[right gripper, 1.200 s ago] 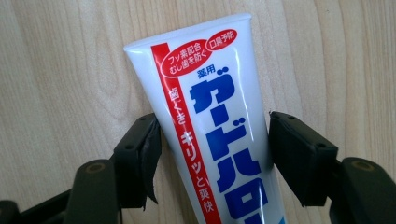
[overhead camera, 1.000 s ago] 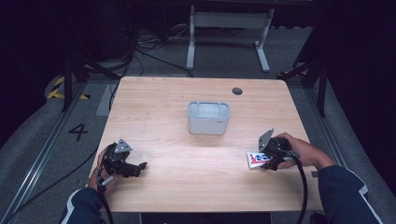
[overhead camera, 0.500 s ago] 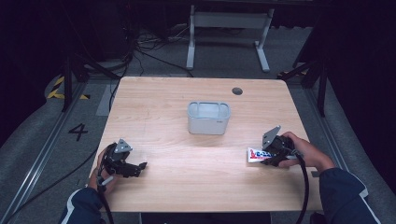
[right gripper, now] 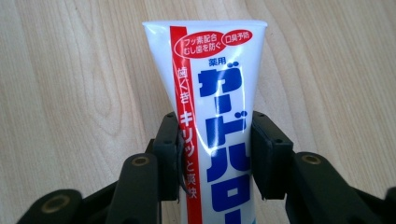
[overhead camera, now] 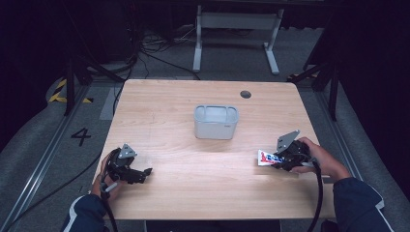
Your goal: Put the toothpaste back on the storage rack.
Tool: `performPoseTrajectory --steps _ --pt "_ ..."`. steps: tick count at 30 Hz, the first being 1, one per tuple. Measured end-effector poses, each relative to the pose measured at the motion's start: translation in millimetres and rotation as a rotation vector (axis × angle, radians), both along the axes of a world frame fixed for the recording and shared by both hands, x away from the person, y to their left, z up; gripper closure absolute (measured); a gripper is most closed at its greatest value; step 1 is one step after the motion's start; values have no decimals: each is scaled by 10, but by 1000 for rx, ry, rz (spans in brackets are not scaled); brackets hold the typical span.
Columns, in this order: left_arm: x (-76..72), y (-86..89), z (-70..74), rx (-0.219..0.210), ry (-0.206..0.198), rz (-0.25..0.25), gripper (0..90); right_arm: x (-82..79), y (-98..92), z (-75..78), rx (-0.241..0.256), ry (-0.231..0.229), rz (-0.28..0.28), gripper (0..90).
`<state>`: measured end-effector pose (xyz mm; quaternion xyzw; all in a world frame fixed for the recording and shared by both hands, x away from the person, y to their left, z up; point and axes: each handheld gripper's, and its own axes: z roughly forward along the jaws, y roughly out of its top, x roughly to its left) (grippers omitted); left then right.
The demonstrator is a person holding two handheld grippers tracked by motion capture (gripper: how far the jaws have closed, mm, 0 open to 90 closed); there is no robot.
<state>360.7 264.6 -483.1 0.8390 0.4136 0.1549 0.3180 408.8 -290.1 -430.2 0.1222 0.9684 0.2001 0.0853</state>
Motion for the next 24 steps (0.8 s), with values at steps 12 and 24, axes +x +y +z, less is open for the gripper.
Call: performPoseTrajectory --steps 12,24 --pt "-1 -1 0 -1 1 1 1 -78 -190 91 171 -36 -66 618" --pt "-2 -2 -1 -2 1 2 1 -109 -318 90 284 -68 -150 619"
